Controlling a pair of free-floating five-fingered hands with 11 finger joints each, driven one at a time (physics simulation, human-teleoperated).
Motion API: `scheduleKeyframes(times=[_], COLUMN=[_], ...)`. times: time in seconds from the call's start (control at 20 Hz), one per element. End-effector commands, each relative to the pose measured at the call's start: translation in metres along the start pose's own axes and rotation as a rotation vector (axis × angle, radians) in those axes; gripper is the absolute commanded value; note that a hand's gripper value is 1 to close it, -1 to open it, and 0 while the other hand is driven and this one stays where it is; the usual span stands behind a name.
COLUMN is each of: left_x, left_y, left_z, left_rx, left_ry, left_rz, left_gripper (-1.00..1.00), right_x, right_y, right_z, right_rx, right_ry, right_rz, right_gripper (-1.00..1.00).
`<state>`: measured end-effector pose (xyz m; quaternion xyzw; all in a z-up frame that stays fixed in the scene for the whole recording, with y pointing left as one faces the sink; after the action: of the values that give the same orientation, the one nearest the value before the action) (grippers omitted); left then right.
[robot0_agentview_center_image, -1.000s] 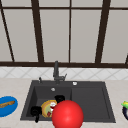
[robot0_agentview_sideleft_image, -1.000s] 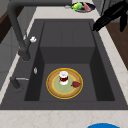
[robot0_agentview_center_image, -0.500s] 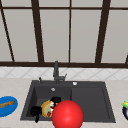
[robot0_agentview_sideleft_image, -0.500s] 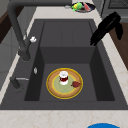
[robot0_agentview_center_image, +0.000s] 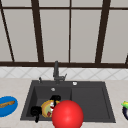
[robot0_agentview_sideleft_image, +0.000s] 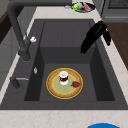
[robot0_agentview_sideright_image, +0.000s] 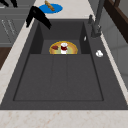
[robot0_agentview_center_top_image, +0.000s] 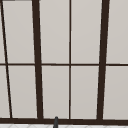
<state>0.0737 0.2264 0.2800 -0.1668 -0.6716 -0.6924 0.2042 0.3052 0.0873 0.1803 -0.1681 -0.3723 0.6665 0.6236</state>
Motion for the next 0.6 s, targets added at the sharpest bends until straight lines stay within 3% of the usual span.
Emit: scheduleKeyframes(times=[0.0, 0.55], left_x=[0.0, 0.0], left_y=[0.0, 0.0], left_z=[0.0, 0.0], left_rx=[0.0, 0.0], left_ry=[0.0, 0.0], left_rz=[0.0, 0.0], left_gripper=[0.0, 0.0], right_x=[0.001, -0.007], right_y=[0.0, -0.002], right_z=[-0.023, -0.078], right_rx=[0.019, 0.019], right_ry=[-0.004, -0.011], right_rz=[0.056, 0.046], right_gripper=[-1.0, -1.0])
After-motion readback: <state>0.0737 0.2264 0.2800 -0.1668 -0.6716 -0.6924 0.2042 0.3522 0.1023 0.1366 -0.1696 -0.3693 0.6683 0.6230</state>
